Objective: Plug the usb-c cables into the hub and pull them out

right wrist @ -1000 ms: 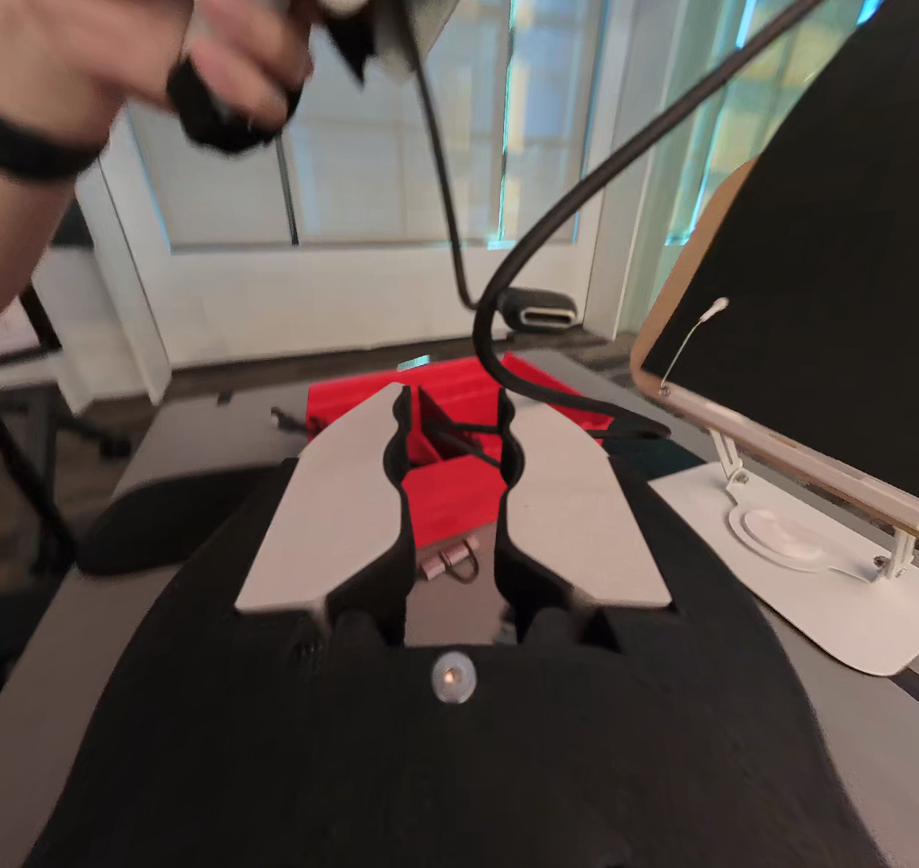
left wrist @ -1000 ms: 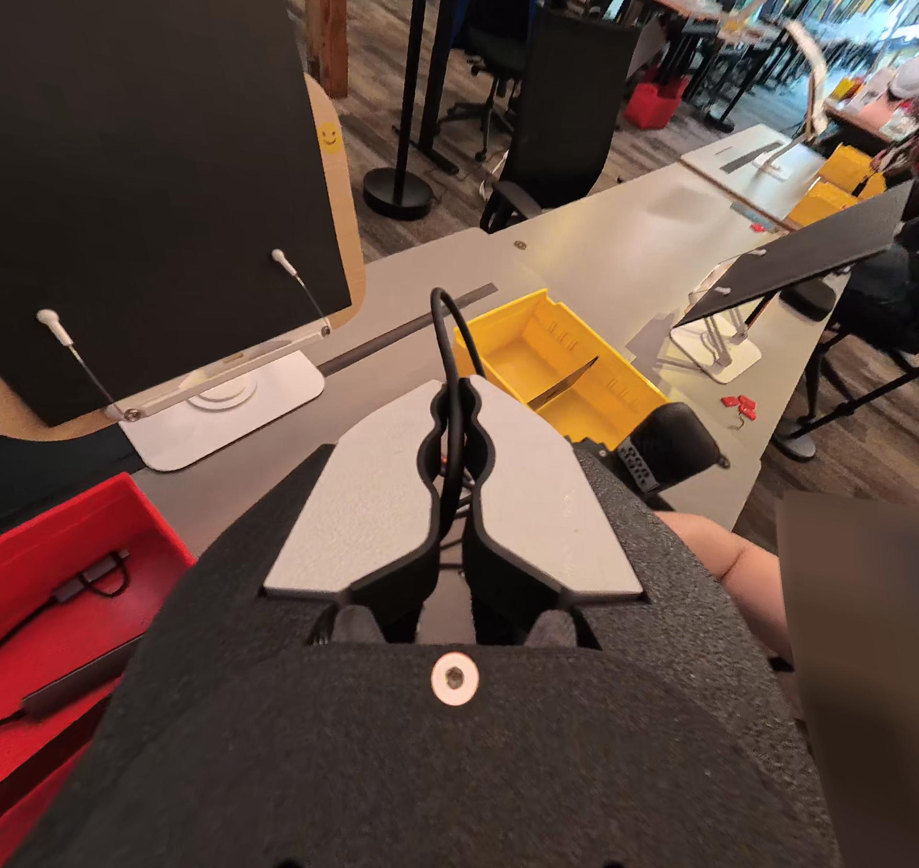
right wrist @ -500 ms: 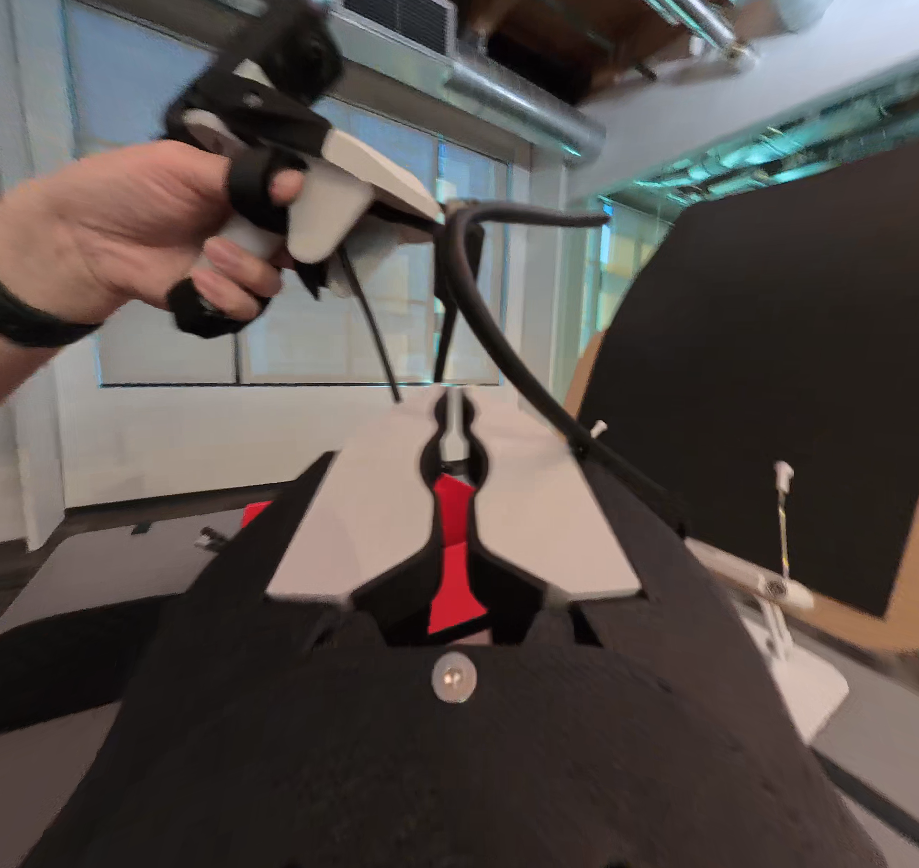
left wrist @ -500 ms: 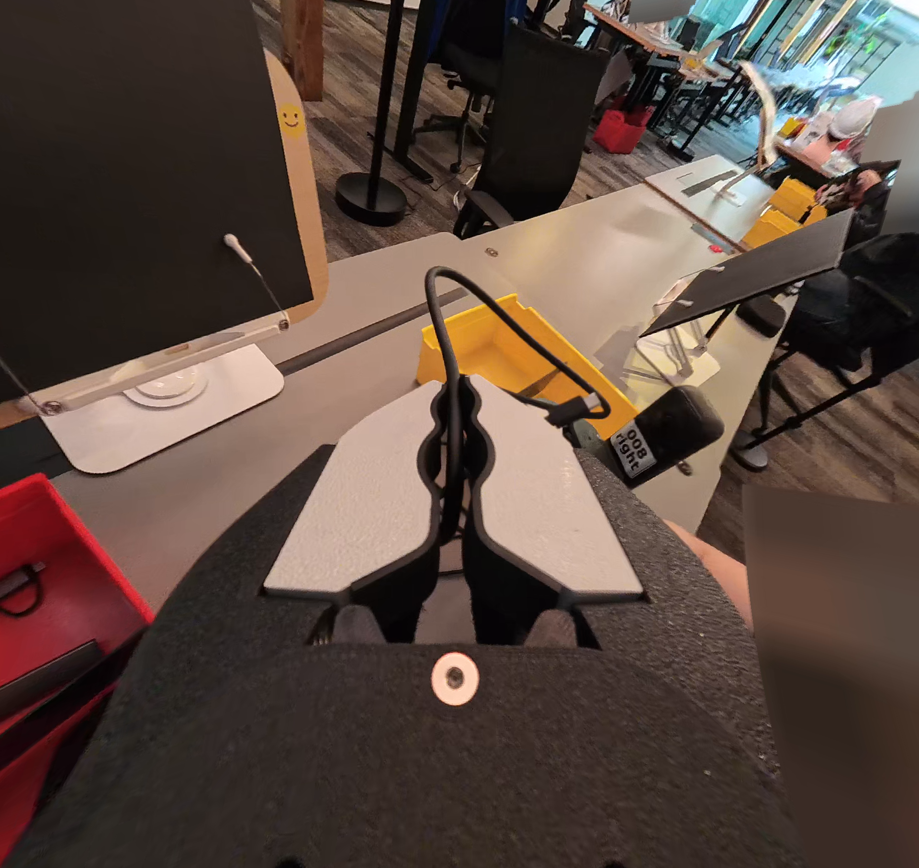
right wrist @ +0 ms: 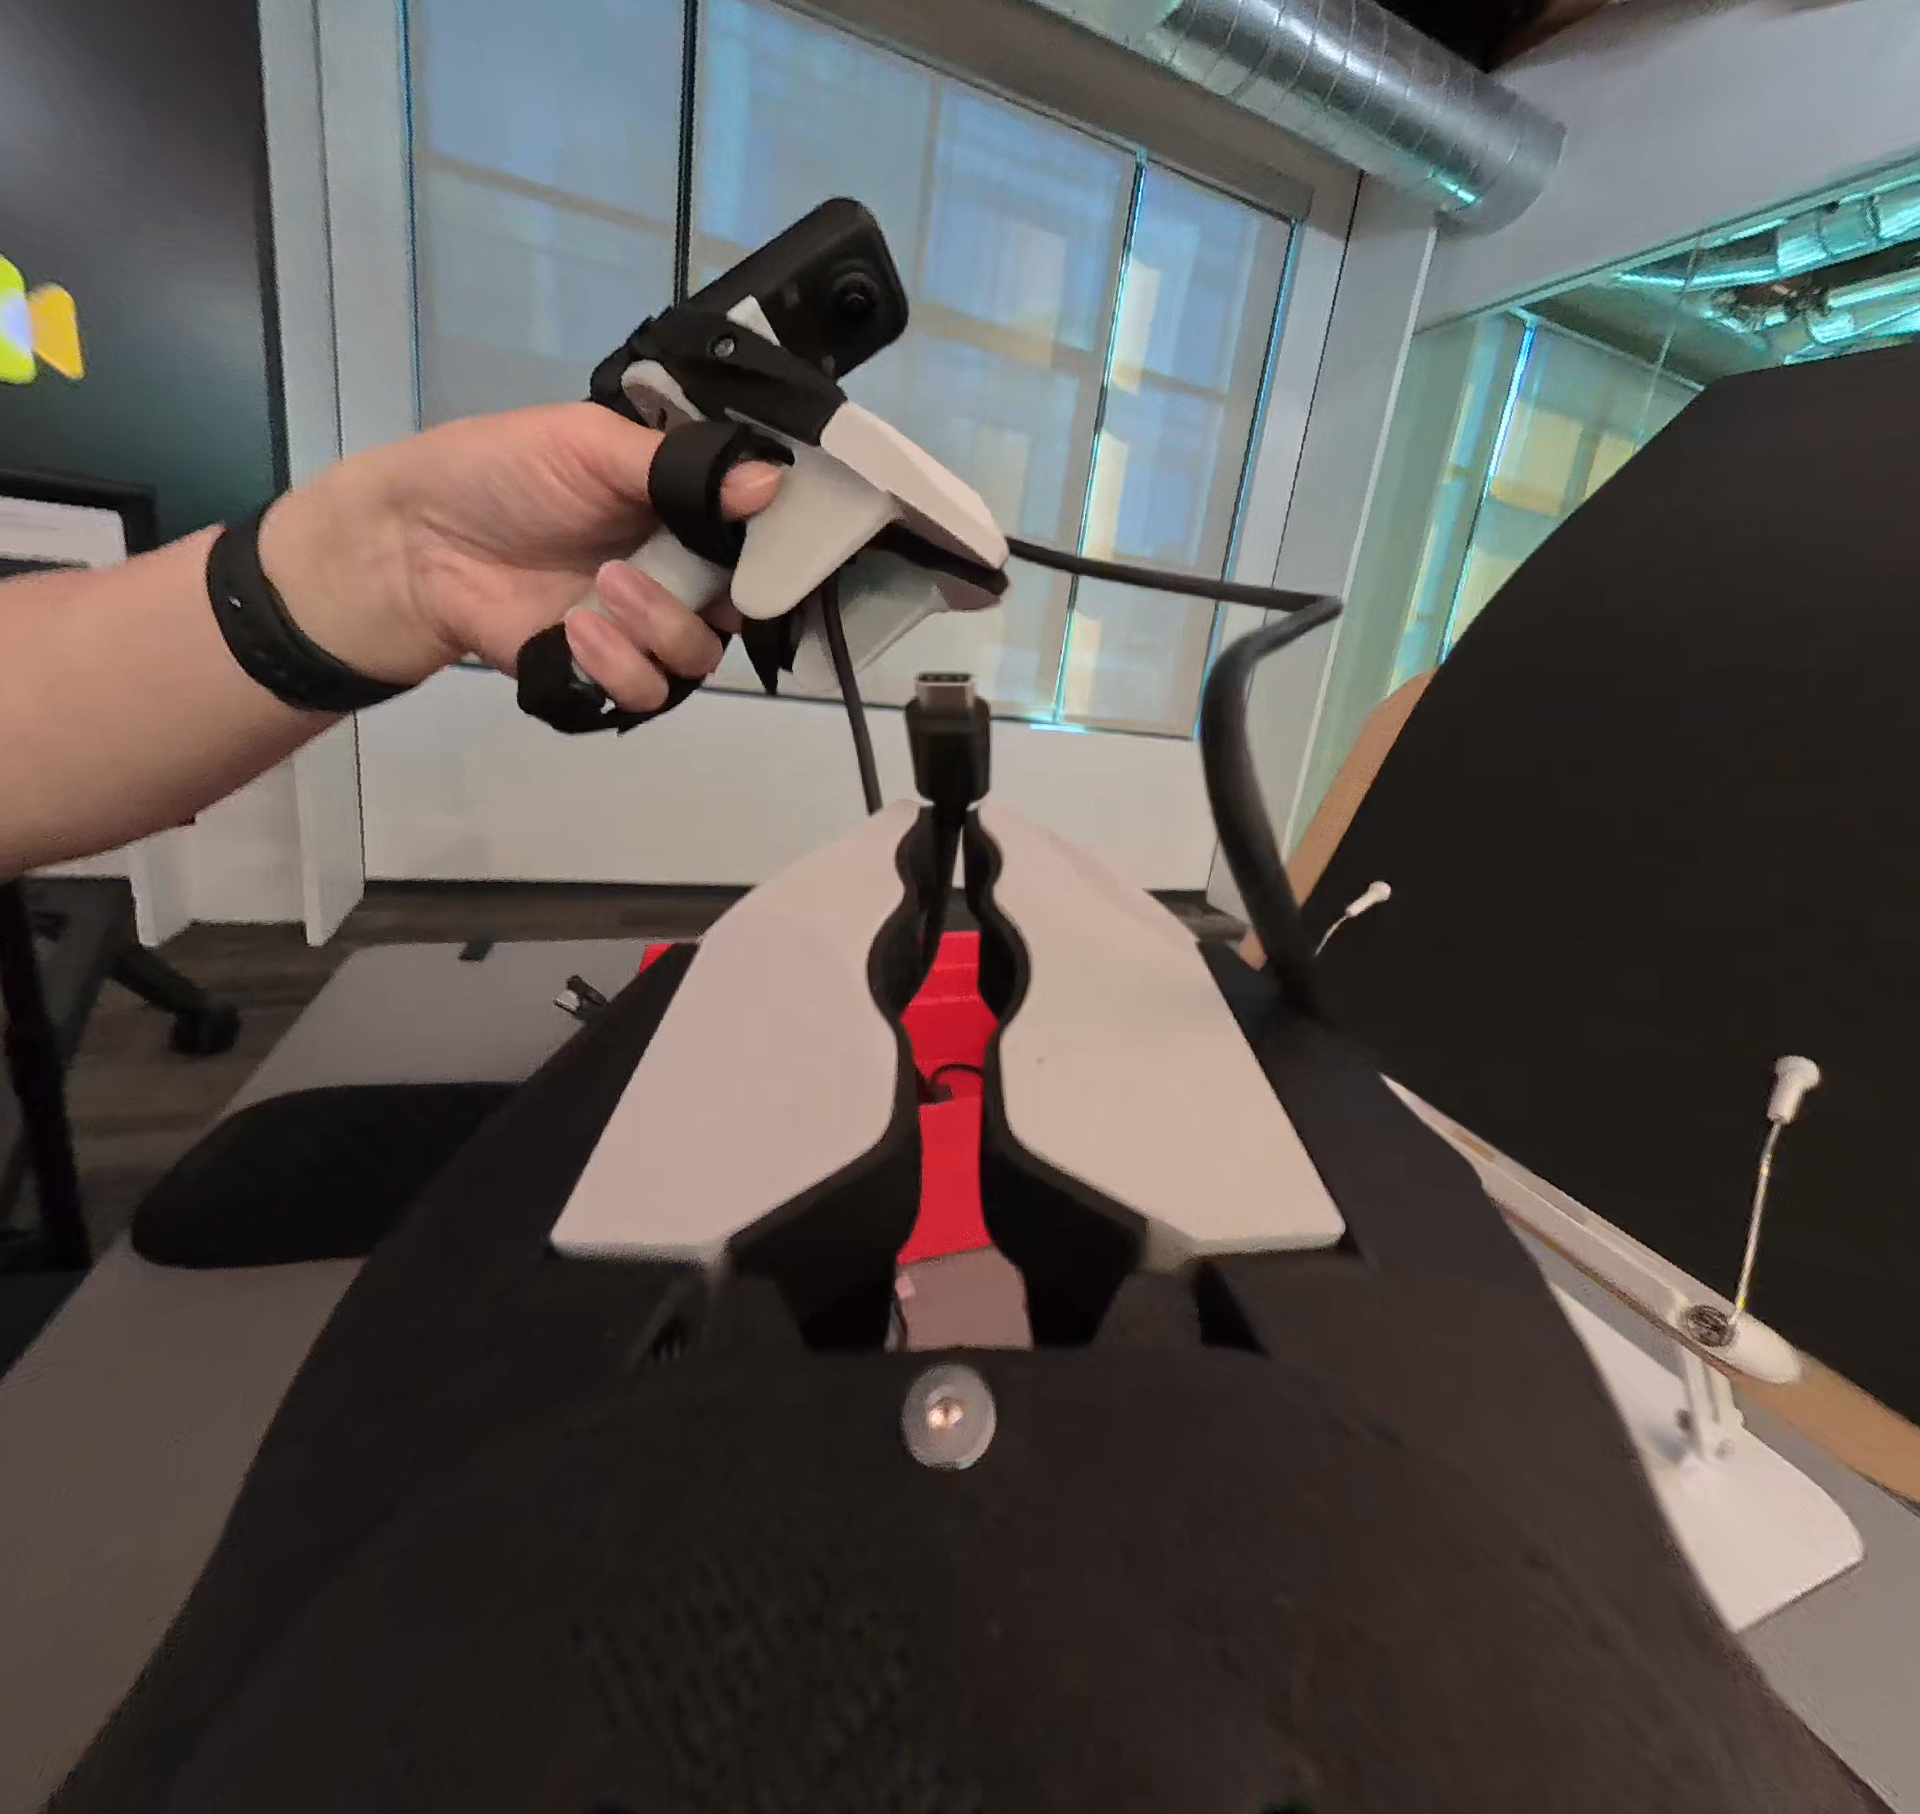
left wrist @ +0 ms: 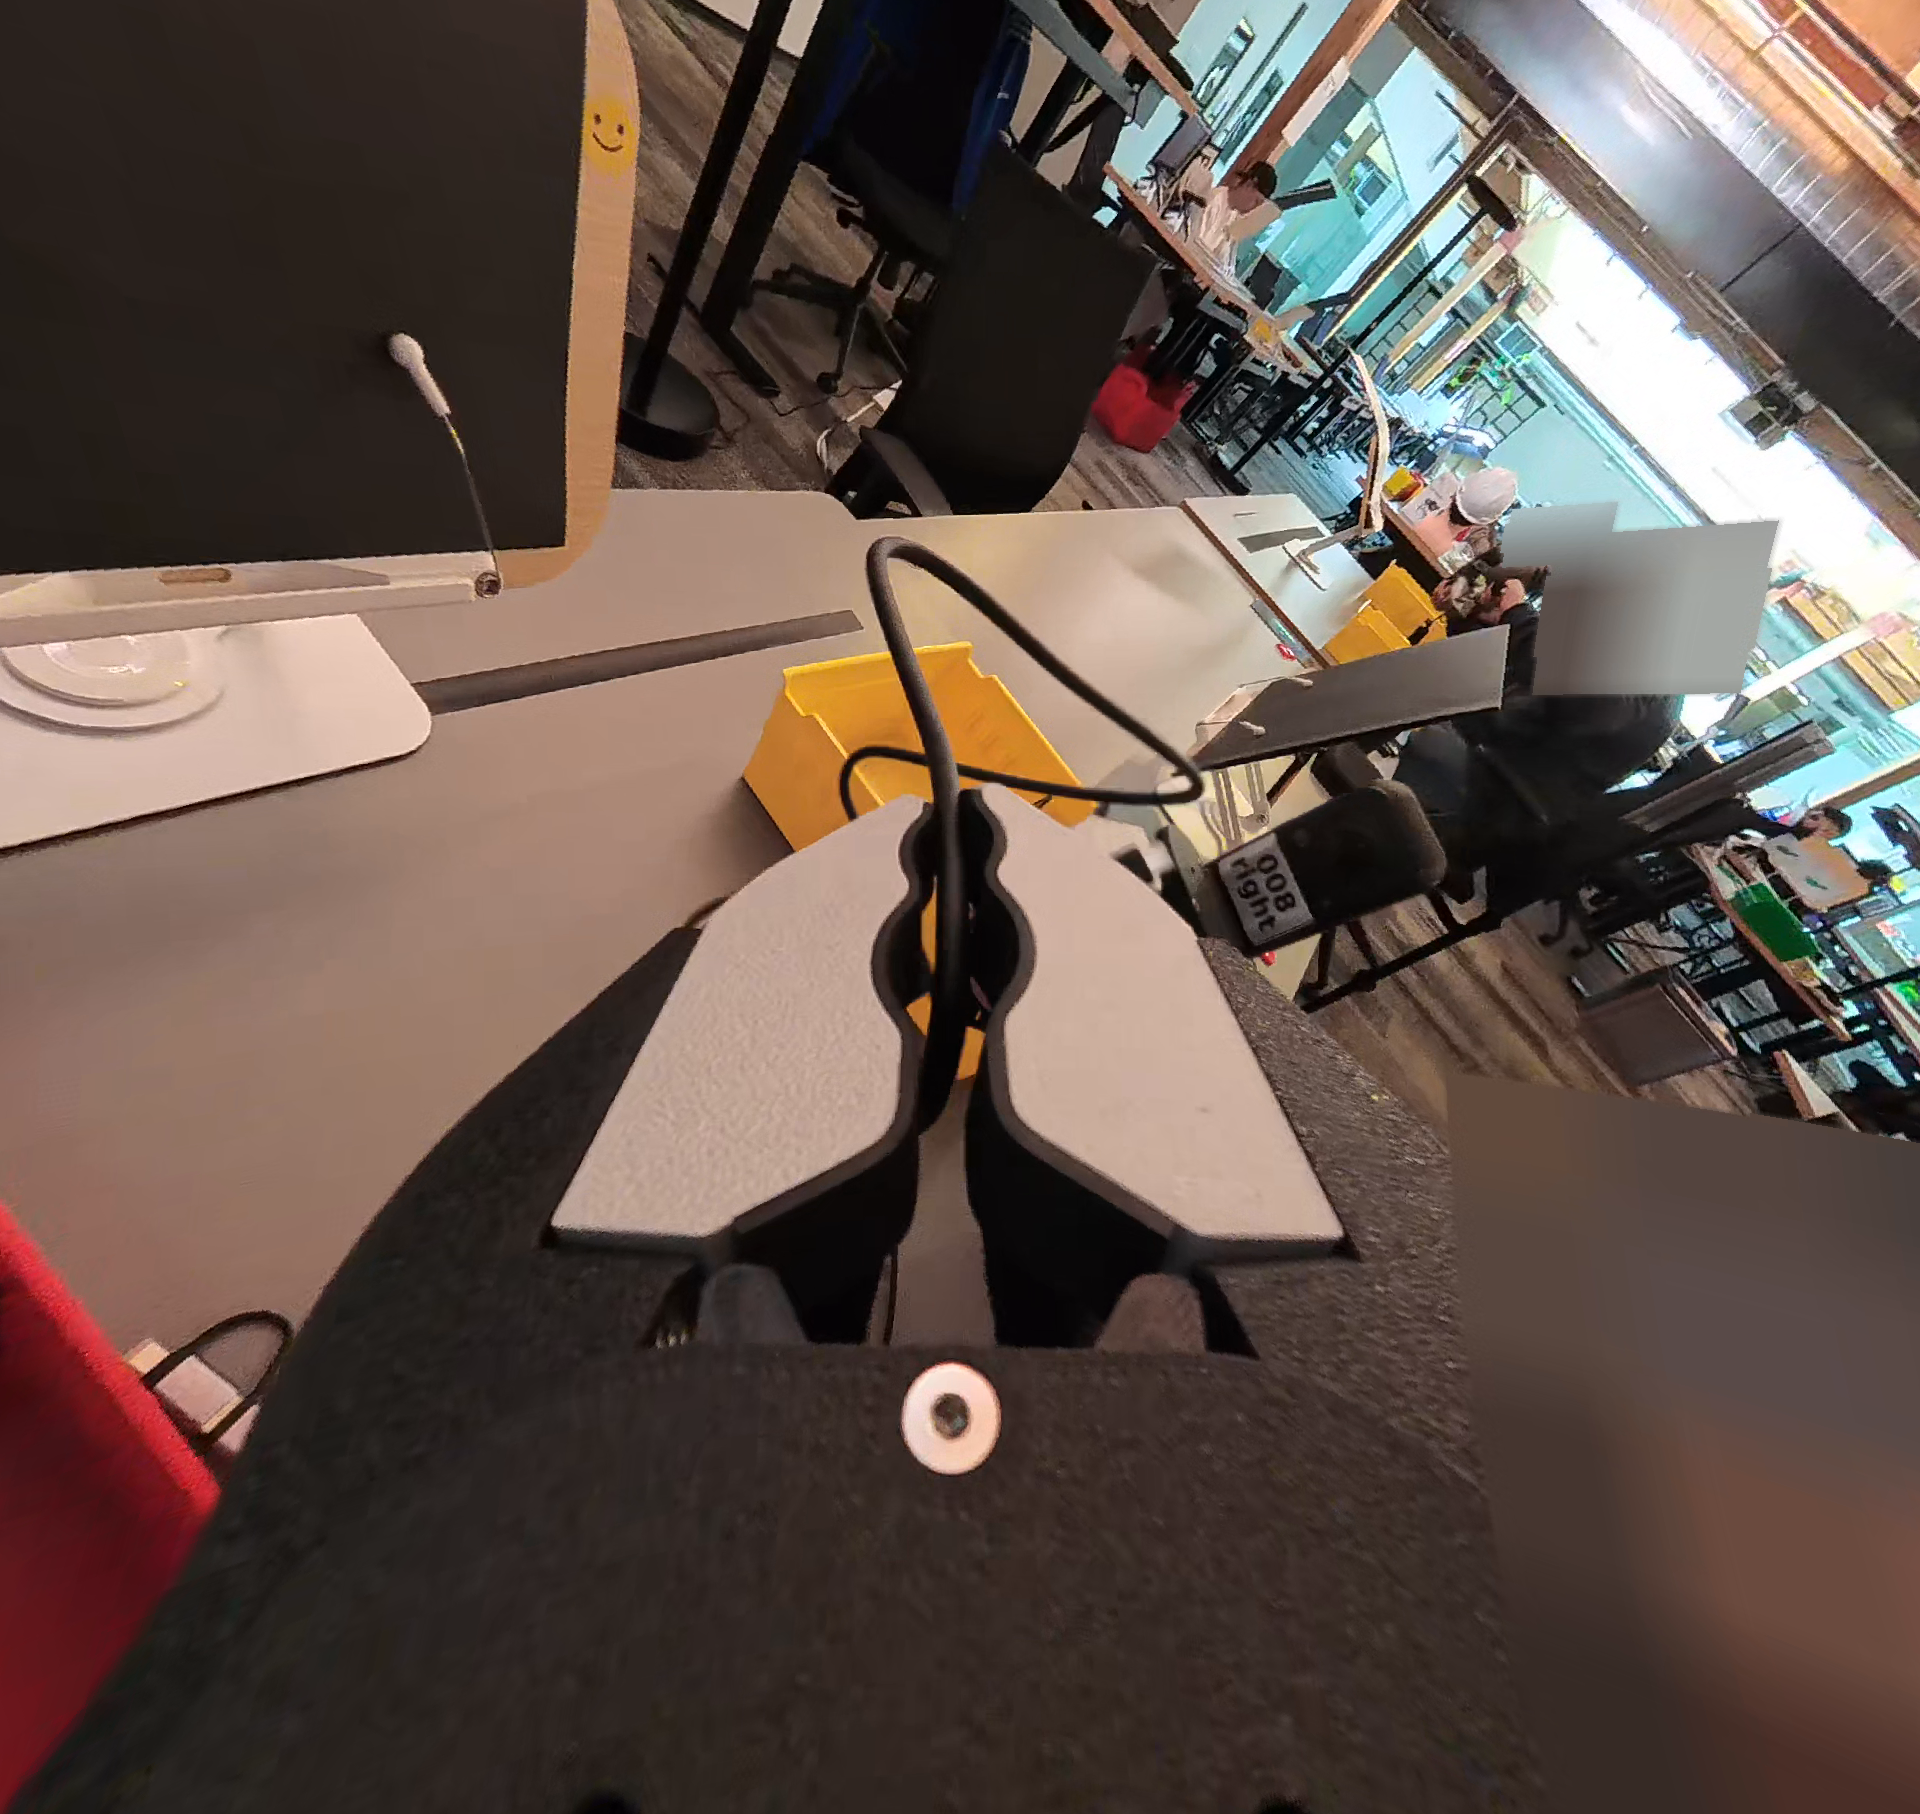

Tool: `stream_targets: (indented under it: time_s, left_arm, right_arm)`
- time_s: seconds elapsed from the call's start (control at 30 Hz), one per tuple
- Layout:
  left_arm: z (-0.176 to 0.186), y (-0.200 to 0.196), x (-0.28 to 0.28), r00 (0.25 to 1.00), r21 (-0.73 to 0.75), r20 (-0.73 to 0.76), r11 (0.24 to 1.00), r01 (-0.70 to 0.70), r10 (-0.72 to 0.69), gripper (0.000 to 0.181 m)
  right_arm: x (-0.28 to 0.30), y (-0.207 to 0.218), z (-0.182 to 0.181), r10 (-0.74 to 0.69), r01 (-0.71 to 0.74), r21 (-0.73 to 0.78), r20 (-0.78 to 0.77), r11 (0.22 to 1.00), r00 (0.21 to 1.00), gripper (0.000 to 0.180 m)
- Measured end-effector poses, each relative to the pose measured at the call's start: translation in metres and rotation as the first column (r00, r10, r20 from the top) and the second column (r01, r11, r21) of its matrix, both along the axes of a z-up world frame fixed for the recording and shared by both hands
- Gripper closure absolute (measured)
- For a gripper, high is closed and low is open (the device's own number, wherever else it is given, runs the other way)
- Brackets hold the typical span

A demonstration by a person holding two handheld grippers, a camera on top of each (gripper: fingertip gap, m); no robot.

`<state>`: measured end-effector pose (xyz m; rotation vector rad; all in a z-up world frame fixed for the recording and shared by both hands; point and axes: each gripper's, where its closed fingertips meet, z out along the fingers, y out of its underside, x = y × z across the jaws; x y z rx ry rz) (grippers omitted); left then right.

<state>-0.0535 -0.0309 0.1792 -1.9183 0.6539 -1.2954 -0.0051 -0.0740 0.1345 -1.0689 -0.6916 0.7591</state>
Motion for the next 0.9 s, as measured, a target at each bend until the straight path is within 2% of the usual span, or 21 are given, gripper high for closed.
stream_targets:
  time_s: [0.1, 0.23, 0.4, 0.47, 0.53, 0.57, 0.67, 0.77, 0.9]
  left_arm:
    - [-0.003, -0.004, 0.000, 1.000, 0.017, -0.023, 1.000, 0.020, -0.019, 0.178]
    - [-0.015, -0.009, 0.003, 0.996, 0.059, -0.082, 0.998, 0.032, -0.027, 0.178]
    - [-0.041, -0.014, 0.007, 0.983, 0.106, -0.177, 0.992, 0.075, -0.055, 0.178]
    - [-0.058, -0.012, 0.007, 0.966, 0.148, -0.251, 0.985, 0.093, -0.053, 0.171]
    - [-0.074, -0.009, 0.006, 0.946, 0.191, -0.323, 0.976, 0.103, -0.037, 0.154]
    - [-0.078, -0.006, 0.006, 0.937, 0.230, -0.348, 0.968, 0.104, -0.018, 0.151]
    - [-0.076, 0.003, 0.007, 0.917, 0.356, -0.395, 0.930, 0.092, 0.060, 0.138]
    - [-0.061, -0.003, 0.021, 0.928, 0.378, -0.368, 0.922, 0.089, 0.061, 0.116]
    - [-0.048, -0.015, 0.049, 0.937, 0.382, -0.348, 0.909, 0.166, -0.025, 0.119]
  right_arm:
    - [0.009, 0.001, 0.006, -0.043, 0.045, 0.024, -0.063, 0.999, 0.997, 0.175]
    - [0.011, -0.001, 0.010, -0.056, 0.058, 0.043, -0.045, 0.997, 0.997, 0.174]
    - [0.008, 0.002, 0.002, -0.057, 0.059, -0.022, 0.078, 0.998, 0.995, 0.175]
    - [0.014, 0.006, 0.001, -0.091, 0.095, -0.021, 0.122, 0.995, 0.988, 0.175]
    - [0.021, 0.011, -0.001, -0.128, 0.133, -0.020, 0.159, 0.991, 0.979, 0.175]
    - [0.023, 0.014, -0.004, -0.138, 0.145, -0.026, 0.181, 0.989, 0.974, 0.175]
    - [0.030, 0.023, -0.010, -0.187, 0.200, -0.033, 0.231, 0.979, 0.955, 0.175]
    - [0.036, 0.031, -0.015, -0.252, 0.265, -0.008, 0.278, 0.964, 0.927, 0.175]
    - [0.035, 0.034, -0.020, -0.282, 0.288, 0.035, 0.338, 0.957, 0.898, 0.175]
